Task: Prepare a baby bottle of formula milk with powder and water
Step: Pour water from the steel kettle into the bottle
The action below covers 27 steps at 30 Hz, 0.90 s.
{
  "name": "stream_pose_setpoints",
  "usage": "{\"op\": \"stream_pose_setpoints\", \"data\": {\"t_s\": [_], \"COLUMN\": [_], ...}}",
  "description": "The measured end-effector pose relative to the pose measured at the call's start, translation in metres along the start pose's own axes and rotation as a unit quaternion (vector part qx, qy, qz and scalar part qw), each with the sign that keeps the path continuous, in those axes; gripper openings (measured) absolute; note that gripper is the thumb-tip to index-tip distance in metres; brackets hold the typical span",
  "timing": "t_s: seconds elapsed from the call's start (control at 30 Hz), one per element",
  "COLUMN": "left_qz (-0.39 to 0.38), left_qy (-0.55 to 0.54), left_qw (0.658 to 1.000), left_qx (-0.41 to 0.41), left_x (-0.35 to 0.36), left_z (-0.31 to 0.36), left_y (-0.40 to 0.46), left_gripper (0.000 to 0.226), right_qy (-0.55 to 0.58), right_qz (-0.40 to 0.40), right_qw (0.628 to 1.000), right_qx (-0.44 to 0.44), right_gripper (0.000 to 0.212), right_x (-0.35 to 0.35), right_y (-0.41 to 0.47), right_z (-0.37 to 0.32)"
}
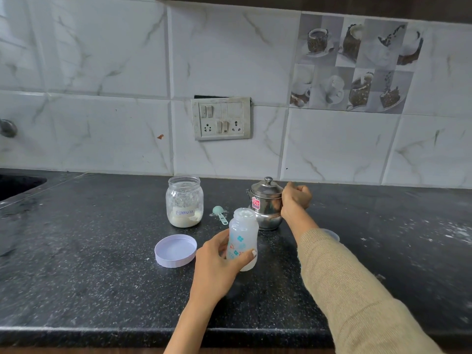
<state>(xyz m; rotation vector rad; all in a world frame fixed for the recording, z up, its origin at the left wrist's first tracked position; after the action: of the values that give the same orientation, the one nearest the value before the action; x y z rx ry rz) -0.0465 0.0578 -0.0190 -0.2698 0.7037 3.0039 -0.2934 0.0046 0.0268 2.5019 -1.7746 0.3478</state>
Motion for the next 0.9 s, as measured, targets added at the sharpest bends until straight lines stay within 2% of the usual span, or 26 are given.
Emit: {"op": "stream_pose_setpoints", "data": {"t_s": [0.13, 0.23, 0.33, 0.4, 0.6, 0.73, 0.8, 0.9], "left_qz": [0.001, 0.001, -0.001, -0.004, -0.009, -0.008, -0.008, -0.010], "left_qy": [0.002, 0.000, -0.004, -0.005, -0.006, -0.003, -0.006, -0.006], "left_qw": [1.000, 1.000, 1.000, 1.000, 1.000, 1.000, 1.000, 1.000], "left_qx": [0.002, 0.000, -0.004, -0.006, -0.010, -0.011, -0.016, -0.021], "left_x": [0.000, -0.001, -0.001, 0.000, 0.000, 0.000, -0.001, -0.001], "left_z": [0.002, 0.003, 0.002, 0.001, 0.000, 0.002, 0.002, 0.002], "left_y": [0.000, -0.001, 0.000, 0.000, 0.000, 0.000, -0.001, -0.001], "left_gripper": [0.055, 0.055, 0.056, 0.056, 0.055, 0.053, 0.052, 0.053], "right_qy": [-0.043, -0.082, -0.131, -0.178, -0.246, -0.298, -0.321, -0.322], "right_qz": [-0.020, -0.040, -0.086, -0.120, -0.157, -0.169, -0.171, -0.233], "right_qw": [0.999, 0.996, 0.987, 0.976, 0.948, 0.914, 0.895, 0.875], "right_qx": [-0.021, -0.019, -0.024, -0.038, -0.130, -0.219, -0.259, -0.276], "right_gripper": [0.015, 0.025, 0.024, 0.031, 0.025, 0.029, 0.023, 0.013], "right_x": [0.002, 0.004, 0.009, 0.012, 0.005, 0.002, -0.001, 0.004], "right_y": [0.003, 0.004, 0.003, -0.001, -0.017, -0.043, -0.059, -0.082], "right_z": [-0.002, -0.003, -0.006, -0.012, -0.045, -0.068, -0.077, -0.081]}}
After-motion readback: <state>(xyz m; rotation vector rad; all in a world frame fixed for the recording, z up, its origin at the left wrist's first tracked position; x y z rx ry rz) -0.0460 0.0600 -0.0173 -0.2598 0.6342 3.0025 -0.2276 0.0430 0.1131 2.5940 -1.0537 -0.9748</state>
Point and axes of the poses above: each hand's wrist, its own y-axis towards the middle knuckle, its own x-axis out of the palm, z = x × y, the point moved 7 cm from there along y, towards the middle knuckle, and after that the axes turned 8 degrees about z, right-handed, at the moved point
